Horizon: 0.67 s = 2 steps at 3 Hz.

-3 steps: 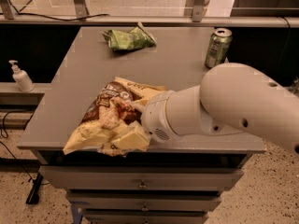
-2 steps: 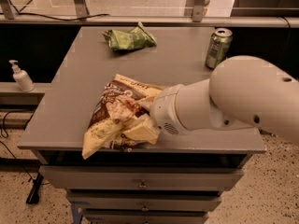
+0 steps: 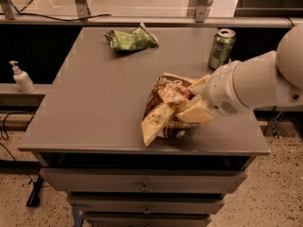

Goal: Move brown chip bag near green can

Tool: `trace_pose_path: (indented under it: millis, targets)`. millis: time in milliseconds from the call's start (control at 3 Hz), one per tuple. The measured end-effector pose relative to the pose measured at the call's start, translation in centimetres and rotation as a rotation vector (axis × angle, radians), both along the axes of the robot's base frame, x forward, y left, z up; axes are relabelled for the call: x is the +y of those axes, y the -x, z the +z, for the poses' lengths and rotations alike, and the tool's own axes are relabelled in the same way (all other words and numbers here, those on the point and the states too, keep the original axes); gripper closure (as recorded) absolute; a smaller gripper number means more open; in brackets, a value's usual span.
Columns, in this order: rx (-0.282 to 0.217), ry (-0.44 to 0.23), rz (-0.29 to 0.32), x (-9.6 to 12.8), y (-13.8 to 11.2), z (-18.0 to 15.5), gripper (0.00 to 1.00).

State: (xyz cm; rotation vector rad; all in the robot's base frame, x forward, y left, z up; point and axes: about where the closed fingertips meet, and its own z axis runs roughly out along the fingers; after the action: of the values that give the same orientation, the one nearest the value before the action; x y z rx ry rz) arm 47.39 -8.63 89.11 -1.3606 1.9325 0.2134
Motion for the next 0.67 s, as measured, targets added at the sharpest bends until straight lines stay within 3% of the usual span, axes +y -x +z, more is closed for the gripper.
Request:
trace_pose_path:
  millis: [333, 667]
  targets:
    - [0.001, 0.095, -0.030, -5.49, -0.34, 0.58, 1.00]
    - [0.002, 0.111, -0.035, -6.29, -0.26, 0.71, 1.00]
